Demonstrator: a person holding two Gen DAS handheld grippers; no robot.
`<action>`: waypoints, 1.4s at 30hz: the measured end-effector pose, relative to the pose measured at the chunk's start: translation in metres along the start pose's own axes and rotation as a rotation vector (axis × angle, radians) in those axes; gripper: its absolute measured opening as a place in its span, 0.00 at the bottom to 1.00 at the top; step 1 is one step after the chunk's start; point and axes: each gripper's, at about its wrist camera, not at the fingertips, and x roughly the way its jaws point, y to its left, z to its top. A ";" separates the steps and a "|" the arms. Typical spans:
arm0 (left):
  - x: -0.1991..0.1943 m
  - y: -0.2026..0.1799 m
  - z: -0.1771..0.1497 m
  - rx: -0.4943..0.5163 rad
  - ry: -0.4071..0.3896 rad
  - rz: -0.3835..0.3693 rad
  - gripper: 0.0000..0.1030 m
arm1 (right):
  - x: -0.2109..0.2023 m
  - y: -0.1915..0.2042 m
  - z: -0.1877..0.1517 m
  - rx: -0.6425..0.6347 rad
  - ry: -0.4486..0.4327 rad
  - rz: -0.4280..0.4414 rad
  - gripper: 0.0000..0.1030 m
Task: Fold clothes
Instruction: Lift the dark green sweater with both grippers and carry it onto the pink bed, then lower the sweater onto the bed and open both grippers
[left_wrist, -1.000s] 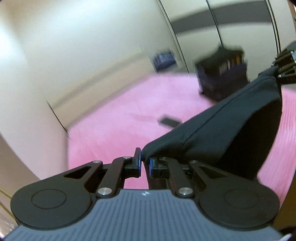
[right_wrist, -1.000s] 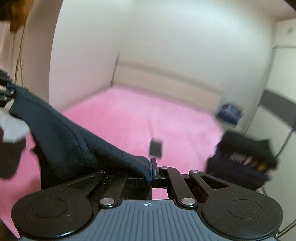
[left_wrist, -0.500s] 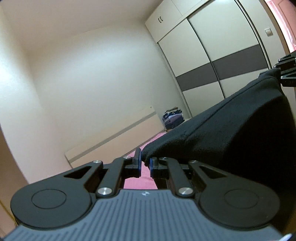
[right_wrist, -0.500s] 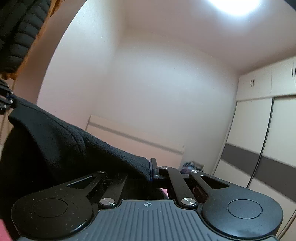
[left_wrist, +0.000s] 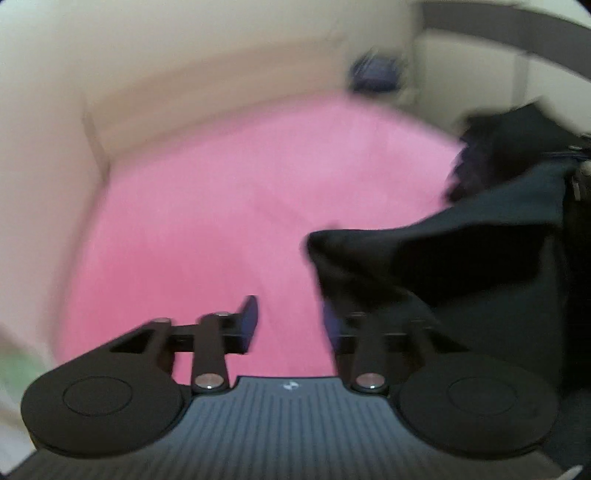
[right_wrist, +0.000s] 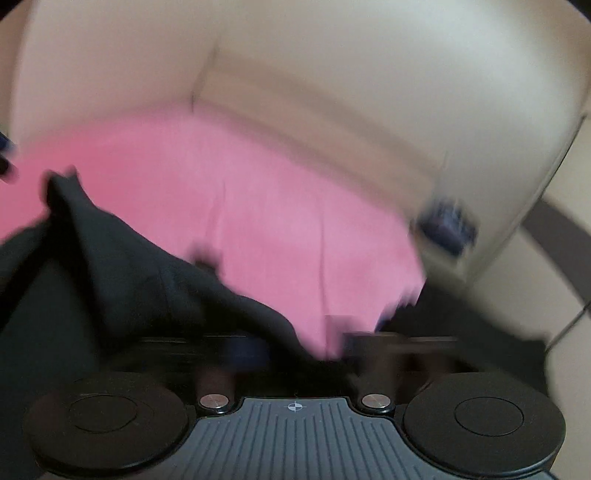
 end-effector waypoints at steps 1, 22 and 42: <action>0.015 -0.004 -0.014 -0.015 0.038 0.001 0.31 | 0.022 0.007 -0.016 0.008 0.047 0.027 0.82; -0.014 -0.074 -0.209 -0.121 0.413 -0.268 0.43 | -0.011 0.152 -0.157 -0.173 0.405 0.594 0.00; -0.141 0.193 -0.314 -0.379 0.353 0.099 0.47 | -0.043 0.349 0.171 0.644 0.202 1.095 0.00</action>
